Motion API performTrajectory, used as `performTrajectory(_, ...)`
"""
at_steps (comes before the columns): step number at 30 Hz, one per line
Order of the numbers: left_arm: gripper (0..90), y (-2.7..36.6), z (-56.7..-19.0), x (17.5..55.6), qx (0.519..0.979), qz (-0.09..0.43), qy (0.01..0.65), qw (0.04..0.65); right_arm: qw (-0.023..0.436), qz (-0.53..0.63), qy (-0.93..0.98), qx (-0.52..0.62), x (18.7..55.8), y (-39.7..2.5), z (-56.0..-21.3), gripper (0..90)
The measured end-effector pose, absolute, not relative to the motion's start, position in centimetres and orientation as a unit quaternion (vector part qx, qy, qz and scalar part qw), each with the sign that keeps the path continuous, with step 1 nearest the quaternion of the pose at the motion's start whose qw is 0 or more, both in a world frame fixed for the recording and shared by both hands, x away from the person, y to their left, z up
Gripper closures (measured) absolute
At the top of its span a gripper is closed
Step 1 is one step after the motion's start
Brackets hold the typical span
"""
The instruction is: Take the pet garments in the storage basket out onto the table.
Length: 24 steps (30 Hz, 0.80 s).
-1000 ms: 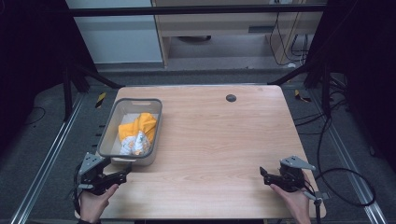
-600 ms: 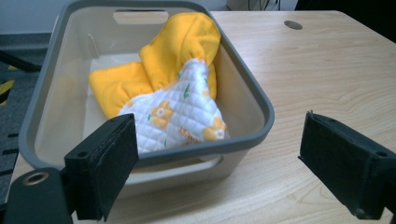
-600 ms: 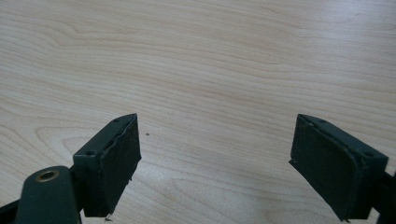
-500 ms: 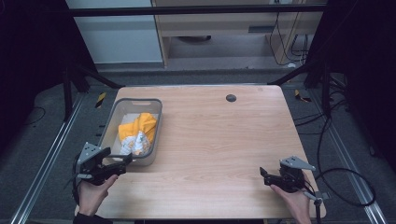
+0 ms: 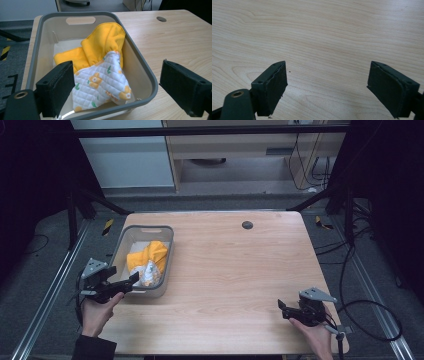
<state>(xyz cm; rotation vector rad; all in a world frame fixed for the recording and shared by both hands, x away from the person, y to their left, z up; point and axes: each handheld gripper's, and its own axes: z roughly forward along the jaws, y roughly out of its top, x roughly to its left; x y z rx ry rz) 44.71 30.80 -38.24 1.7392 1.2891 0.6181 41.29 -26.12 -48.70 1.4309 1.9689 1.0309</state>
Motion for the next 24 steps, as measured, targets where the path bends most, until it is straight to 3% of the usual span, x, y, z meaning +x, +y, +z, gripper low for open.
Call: performTrajectory(24,15.9,28.6,-38.1,50.0,0.730,0.231,0.523,0.375,0.242,0.375,0.724,0.526,41.4,-26.2,-48.7,15.9)
